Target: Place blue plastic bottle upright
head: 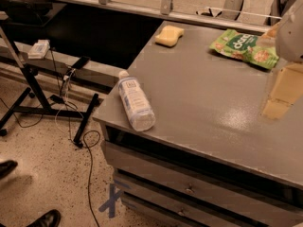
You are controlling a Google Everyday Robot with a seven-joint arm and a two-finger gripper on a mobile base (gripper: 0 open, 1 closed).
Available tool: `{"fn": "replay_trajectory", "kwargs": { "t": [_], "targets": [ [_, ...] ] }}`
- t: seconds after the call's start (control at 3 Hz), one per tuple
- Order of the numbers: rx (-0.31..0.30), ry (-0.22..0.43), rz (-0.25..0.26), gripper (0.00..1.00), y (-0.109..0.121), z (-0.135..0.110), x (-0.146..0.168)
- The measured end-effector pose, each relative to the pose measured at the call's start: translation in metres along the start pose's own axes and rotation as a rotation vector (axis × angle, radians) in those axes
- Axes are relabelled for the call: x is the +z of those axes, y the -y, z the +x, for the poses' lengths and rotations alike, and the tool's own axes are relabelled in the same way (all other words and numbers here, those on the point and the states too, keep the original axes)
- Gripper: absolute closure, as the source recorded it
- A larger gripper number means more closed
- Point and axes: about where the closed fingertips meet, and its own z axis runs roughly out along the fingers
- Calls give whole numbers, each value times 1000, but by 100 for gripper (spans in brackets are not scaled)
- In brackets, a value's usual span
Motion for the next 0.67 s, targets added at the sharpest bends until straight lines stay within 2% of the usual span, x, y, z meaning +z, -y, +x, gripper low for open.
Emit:
{"fn": "replay_trajectory", "kwargs": {
  "t": [0.33, 0.67],
  "targets": [
    [0, 0, 0, 0, 0, 0, 0],
    [3, 3, 24, 0, 2, -9, 2]
  ]
}}
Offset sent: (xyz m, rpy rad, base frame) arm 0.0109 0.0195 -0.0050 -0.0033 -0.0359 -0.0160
